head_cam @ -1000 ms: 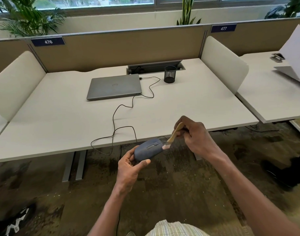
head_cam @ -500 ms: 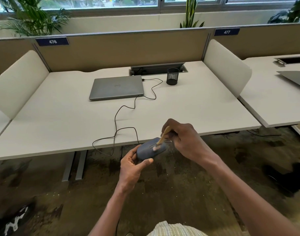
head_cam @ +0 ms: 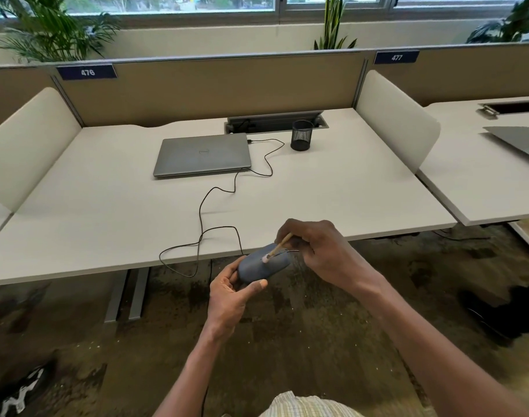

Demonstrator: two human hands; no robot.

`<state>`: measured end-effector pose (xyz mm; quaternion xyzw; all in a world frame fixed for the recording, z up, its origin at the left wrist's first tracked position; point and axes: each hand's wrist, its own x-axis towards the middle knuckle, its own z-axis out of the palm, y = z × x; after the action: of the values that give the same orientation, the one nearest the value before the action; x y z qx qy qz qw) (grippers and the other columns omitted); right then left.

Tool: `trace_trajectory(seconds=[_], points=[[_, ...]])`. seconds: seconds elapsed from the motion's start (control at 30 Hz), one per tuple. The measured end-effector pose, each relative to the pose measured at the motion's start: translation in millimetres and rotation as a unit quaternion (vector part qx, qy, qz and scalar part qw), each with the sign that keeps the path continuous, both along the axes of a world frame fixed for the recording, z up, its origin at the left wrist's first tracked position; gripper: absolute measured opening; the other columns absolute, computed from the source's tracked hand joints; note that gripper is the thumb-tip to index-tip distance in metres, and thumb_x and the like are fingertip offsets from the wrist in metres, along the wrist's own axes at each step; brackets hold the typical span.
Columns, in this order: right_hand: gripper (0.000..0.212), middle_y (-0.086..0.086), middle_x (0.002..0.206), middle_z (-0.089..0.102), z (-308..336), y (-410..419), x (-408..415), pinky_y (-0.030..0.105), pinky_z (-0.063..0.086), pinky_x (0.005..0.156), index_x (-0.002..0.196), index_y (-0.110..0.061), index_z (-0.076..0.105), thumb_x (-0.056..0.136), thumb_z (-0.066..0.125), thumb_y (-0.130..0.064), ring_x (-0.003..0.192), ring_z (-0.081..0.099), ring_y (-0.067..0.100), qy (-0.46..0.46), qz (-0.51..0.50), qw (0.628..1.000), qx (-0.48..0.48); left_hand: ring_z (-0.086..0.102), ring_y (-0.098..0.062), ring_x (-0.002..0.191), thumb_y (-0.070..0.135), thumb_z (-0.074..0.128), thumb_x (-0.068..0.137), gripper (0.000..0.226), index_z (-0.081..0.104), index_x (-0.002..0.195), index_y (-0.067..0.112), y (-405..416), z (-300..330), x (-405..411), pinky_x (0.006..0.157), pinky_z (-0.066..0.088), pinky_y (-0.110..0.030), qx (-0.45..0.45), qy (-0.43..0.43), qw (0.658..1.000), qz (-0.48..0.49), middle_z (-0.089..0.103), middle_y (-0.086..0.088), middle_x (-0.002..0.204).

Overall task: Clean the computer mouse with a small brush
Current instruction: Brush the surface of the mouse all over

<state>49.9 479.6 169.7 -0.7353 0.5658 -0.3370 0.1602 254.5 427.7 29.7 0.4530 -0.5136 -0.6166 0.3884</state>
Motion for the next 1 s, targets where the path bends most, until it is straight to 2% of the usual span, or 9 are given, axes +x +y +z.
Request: trace_trajectory(seconds=[0.13, 0.23, 0.3, 0.47, 0.6, 0.7, 0.83, 0.9, 1.0], points=[[0.034, -0.003, 0.091, 0.074, -6.7, 8.8, -2.0, 0.025, 0.053, 0.067, 0.098, -0.016, 0.072, 0.086, 0.058, 0.012, 0.082, 0.067, 0.008, 0.023, 0.020, 0.999, 0.017, 0.068, -0.016, 0.115, 0.024, 0.092, 0.061, 0.086, 0.055, 0.138, 0.016, -2.8, -0.5, -1.3, 0.095, 0.059, -0.039, -0.002, 0.005, 1.000, -0.005, 0.068, -0.005, 0.128], [0.037, -0.008, 0.084, 0.071, -14.2, 14.6, -15.0, 0.032, 0.052, 0.063, 0.094, -0.024, 0.071, 0.087, 0.057, 0.009, 0.075, 0.065, 0.009, 0.021, 0.004, 0.999, 0.050, 0.068, -0.015, 0.116, 0.026, 0.092, 0.059, 0.086, 0.055, 0.136, 0.019, -1.7, -1.5, -0.6, 0.093, 0.059, -0.037, -0.006, 0.005, 1.000, -0.003, 0.067, -0.004, 0.128], [0.036, -0.011, 0.078, 0.068, -19.2, 16.3, -20.1, 0.035, 0.051, 0.058, 0.092, -0.027, 0.068, 0.088, 0.058, 0.007, 0.066, 0.061, 0.011, -0.019, -0.019, 0.998, 0.062, 0.067, -0.013, 0.117, 0.029, 0.092, 0.058, 0.086, 0.055, 0.135, 0.021, -1.3, -1.9, -0.6, 0.094, 0.059, -0.036, -0.005, 0.008, 1.000, 0.001, 0.066, -0.003, 0.129], [0.014, -0.008, 0.089, 0.075, -36.8, 17.5, -10.0, 0.038, 0.064, 0.074, 0.098, -0.021, 0.072, 0.091, 0.071, -0.009, 0.087, 0.075, 0.015, -0.183, -0.083, 0.978, 0.049, 0.068, -0.009, 0.115, 0.026, 0.093, 0.057, 0.084, 0.057, 0.133, 0.018, -5.2, -0.1, -3.8, 0.090, 0.058, -0.024, -0.010, 0.005, 1.000, 0.006, 0.069, 0.000, 0.126], [0.009, -0.008, 0.086, 0.078, -53.7, 19.4, -13.8, 0.035, 0.065, 0.071, 0.096, -0.016, 0.073, 0.088, 0.074, -0.012, 0.081, 0.076, 0.008, -0.243, -0.183, 0.952, 0.031, 0.069, -0.015, 0.114, 0.023, 0.094, 0.060, 0.085, 0.057, 0.136, 0.013, -8.0, -1.4, -1.6, 0.091, 0.059, -0.030, 0.000, 0.012, 1.000, 0.005, 0.072, 0.000, 0.121], [0.008, -0.008, 0.082, 0.077, -56.9, 19.8, -24.6, 0.032, 0.065, 0.067, 0.094, -0.018, 0.072, 0.089, 0.074, -0.012, 0.075, 0.076, 0.003, -0.228, -0.249, 0.941, 0.016, 0.069, -0.017, 0.115, 0.025, 0.096, 0.059, 0.088, 0.057, 0.137, 0.013, -9.0, -2.9, 2.1, 0.093, 0.059, -0.034, 0.009, 0.016, 1.000, 0.008, 0.072, -0.001, 0.123], [0.021, -0.016, 0.078, 0.074, -51.0, 18.2, -30.8, 0.025, 0.063, 0.061, 0.087, -0.036, 0.067, 0.090, 0.074, -0.016, 0.072, 0.074, -0.001, -0.213, -0.282, 0.936, -0.011, 0.068, -0.019, 0.117, 0.019, 0.094, 0.064, 0.084, 0.056, 0.138, 0.013, -8.6, -6.1, 3.7, 0.094, 0.059, -0.037, 0.007, 0.008, 1.000, -0.004, 0.071, -0.004, 0.126], [0.014, -0.017, 0.078, 0.075, -52.1, 14.8, -29.6, 0.026, 0.063, 0.061, 0.089, -0.031, 0.069, 0.090, 0.074, -0.017, 0.073, 0.075, 0.003, -0.215, -0.276, 0.937, -0.002, 0.068, -0.017, 0.117, 0.019, 0.094, 0.063, 0.085, 0.056, 0.139, 0.014, -8.0, -5.8, 3.3, 0.093, 0.059, -0.034, 0.003, 0.004, 1.000, -0.009, 0.071, -0.002, 0.126], [0.006, -0.010, 0.083, 0.073, -51.6, 10.5, -31.1, 0.024, 0.062, 0.062, 0.099, -0.019, 0.070, 0.093, 0.069, -0.018, 0.075, 0.074, 0.010, -0.122, -0.295, 0.948, -0.004, 0.067, -0.016, 0.117, 0.020, 0.094, 0.061, 0.085, 0.056, 0.138, 0.017, -6.5, -5.4, 1.9, 0.093, 0.059, -0.036, -0.002, 0.003, 1.000, -0.017, 0.070, -0.001, 0.126]])
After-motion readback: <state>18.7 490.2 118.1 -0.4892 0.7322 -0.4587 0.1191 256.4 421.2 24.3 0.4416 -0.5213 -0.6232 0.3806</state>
